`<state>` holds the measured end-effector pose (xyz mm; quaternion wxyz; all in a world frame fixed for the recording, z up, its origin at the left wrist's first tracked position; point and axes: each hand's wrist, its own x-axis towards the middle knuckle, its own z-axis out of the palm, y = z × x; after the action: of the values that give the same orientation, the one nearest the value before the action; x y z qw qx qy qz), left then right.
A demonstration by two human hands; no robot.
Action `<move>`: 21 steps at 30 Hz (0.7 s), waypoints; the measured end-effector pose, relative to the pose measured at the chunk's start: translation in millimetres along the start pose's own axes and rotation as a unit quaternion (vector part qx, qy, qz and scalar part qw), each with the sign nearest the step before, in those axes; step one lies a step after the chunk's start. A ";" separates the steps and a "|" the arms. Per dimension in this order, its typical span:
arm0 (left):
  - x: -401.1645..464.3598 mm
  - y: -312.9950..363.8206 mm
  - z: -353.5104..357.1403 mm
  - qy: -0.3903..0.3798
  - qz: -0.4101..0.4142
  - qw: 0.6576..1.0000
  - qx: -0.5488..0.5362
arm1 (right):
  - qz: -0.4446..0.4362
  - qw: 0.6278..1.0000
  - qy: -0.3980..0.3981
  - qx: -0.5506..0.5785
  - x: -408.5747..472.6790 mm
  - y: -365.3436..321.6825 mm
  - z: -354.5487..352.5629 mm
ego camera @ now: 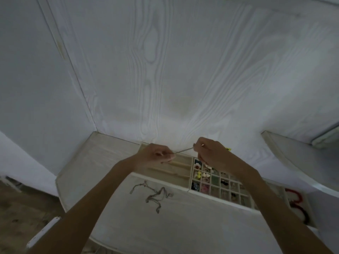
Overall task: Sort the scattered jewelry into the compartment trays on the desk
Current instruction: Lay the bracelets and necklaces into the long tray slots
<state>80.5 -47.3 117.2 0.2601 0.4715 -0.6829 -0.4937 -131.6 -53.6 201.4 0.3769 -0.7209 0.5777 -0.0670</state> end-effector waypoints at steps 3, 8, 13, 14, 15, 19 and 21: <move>13.2 2.5 -10.9 -0.004 0.020 0.999 0.028 | -0.012 0.999 0.047 0.002 -0.2 10.9 -5.1; 35.7 -11.8 -22.5 -0.008 0.012 0.997 0.073 | -0.068 0.983 0.170 0.027 1.7 29.0 4.5; 50.5 -31.0 -25.4 0.027 0.005 0.996 0.087 | -0.057 0.943 0.296 0.141 3.4 37.0 22.9; 51.1 -34.2 -25.0 0.038 0.007 0.996 0.079 | -0.051 0.938 0.309 0.150 4.0 38.8 24.6; 51.5 -36.9 -24.2 0.049 0.009 0.996 0.074 | -0.044 0.933 0.317 0.162 3.8 40.3 26.0; 54.8 -50.1 -18.4 0.090 0.019 0.991 0.102 | -0.027 0.915 0.352 0.194 6.0 50.9 33.5; 56.0 -58.1 -15.6 0.112 0.016 0.987 0.113 | -0.012 0.907 0.368 0.206 8.5 56.8 37.1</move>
<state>92.3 -108.4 63.5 0.2880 0.5389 -0.7084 -0.3534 -153.5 -46.6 137.0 0.2769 -0.5585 0.6400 -0.4492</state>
